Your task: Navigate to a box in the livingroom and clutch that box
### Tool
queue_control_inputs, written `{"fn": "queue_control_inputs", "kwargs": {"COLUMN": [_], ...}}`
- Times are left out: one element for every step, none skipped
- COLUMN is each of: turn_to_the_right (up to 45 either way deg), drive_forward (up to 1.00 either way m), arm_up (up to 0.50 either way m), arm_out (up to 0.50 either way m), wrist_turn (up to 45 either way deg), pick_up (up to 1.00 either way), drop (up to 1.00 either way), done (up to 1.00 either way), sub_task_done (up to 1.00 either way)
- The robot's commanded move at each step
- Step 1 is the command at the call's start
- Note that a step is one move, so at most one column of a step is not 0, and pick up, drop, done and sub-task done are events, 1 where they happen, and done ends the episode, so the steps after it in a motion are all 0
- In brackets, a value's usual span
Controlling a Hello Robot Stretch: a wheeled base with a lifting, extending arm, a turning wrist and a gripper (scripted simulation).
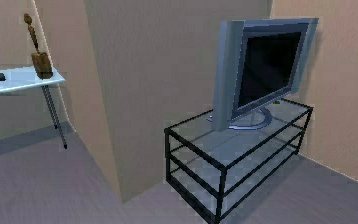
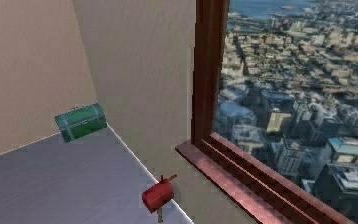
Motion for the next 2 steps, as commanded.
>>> {"fn": "queue_control_inputs", "kwargs": {"turn_to_the_right": [0.0, 0.0], "drive_forward": [0.0, 0.0], "arm_up": [0.0, 0.0], "arm_out": [0.46, 0.0], "wrist_turn": [0.0, 45.0], "pick_up": [0.0, 0.0], "drop": [0.0, 0.0], "done": [0.0, 0.0], "sub_task_done": [0.0, 0.0]}}
